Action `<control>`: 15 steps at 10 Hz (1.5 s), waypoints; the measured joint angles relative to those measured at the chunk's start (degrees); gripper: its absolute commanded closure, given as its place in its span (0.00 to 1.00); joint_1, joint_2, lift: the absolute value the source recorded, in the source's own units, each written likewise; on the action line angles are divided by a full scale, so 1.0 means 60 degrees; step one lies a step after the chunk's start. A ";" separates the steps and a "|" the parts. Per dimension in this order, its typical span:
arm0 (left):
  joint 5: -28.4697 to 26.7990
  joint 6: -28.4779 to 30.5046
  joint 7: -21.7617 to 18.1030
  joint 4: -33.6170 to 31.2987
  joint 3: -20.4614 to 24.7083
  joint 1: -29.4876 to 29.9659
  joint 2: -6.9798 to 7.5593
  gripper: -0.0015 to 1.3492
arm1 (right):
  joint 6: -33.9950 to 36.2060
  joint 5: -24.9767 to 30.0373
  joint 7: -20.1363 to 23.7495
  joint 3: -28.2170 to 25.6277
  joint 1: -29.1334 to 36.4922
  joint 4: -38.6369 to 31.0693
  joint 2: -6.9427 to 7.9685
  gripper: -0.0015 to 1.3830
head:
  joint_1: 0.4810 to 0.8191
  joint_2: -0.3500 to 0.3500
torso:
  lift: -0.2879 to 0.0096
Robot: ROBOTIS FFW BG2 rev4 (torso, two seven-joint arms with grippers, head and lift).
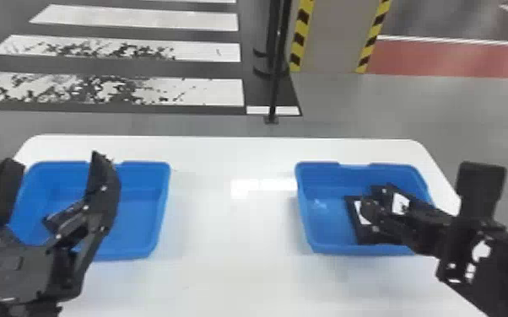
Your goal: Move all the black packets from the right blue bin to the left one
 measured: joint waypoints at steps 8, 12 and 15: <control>0.0050 0.0146 -0.0087 0.0000 -0.0021 -0.0034 0.0062 0.12 | 0.1297 0.0106 -0.1168 -0.0039 -0.1617 0.2464 -0.0041 0.11 | 0.63 0.25 | 0.50; 0.0051 0.0180 -0.0093 0.0000 0.0001 0.0001 0.0063 0.12 | 0.1230 -0.0208 -0.1291 -0.0066 -0.1803 0.2845 -0.0041 0.80 | 0.63 0.25 | 0.50; 0.0033 0.0167 -0.0089 0.0009 0.0017 0.0013 0.0063 0.12 | 0.0906 -0.0470 -0.1556 -0.0052 -0.1561 0.2414 0.0005 0.82 | 0.63 0.26 | 0.50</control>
